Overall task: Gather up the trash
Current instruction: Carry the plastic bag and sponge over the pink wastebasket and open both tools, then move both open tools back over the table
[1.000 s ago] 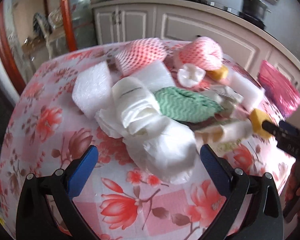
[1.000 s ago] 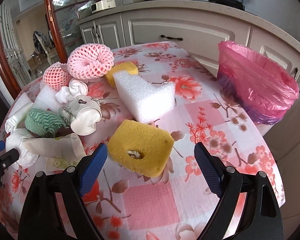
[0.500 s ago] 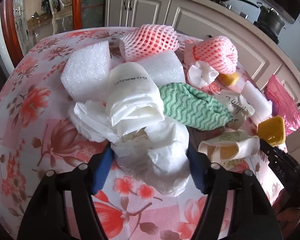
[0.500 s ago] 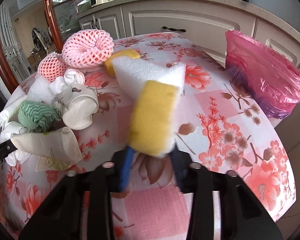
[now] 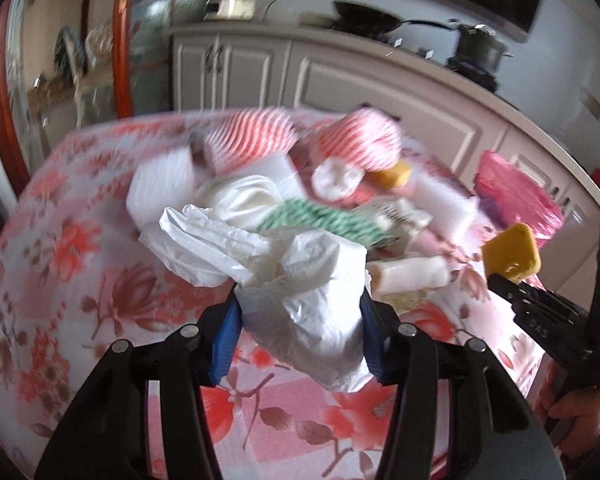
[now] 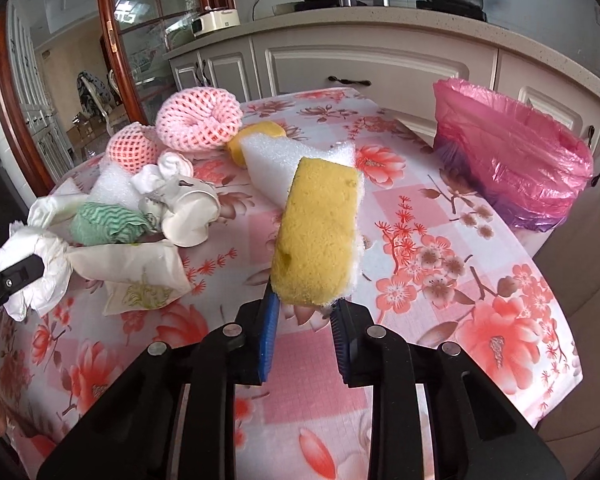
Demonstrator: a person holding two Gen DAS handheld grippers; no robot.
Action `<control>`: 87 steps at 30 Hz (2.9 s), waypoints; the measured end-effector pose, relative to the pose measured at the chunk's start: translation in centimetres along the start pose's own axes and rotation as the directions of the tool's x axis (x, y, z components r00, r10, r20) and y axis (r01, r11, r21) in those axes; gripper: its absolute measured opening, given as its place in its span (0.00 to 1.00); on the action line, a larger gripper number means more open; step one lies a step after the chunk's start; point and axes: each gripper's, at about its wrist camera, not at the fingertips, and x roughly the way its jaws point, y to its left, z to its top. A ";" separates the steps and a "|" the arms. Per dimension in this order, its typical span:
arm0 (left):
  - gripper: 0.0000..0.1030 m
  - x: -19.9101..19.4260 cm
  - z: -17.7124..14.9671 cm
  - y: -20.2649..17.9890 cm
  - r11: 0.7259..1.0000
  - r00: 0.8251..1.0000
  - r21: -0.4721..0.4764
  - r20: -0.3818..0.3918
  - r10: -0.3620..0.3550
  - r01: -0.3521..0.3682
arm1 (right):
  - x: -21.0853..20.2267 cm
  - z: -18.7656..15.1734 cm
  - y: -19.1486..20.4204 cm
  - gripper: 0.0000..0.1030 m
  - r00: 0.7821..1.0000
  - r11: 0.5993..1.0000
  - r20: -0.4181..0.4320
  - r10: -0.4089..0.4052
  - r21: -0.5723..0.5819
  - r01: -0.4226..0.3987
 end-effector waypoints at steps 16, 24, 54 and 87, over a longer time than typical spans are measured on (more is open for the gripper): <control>0.49 -3.1 2.2 -7.7 0.971 0.978 0.238 0.199 -0.063 0.014 | -6.9 2.3 -0.5 0.25 0.979 0.998 0.200 -0.046 -0.039 0.055; 0.49 -0.8 5.6 -14.1 0.947 0.956 0.309 0.245 -0.164 0.084 | -9.0 4.5 -5.1 0.25 0.945 0.985 0.278 -0.172 0.044 0.166; 0.50 21.2 18.8 -39.0 0.792 0.896 0.489 0.043 -0.442 0.367 | -0.8 13.9 -26.6 0.26 0.919 0.932 0.202 -0.340 0.200 0.301; 0.88 15.1 13.6 -33.1 0.839 0.929 0.464 0.080 -0.361 0.285 | -7.3 9.8 -22.4 0.70 0.922 0.952 0.264 -0.284 0.190 0.239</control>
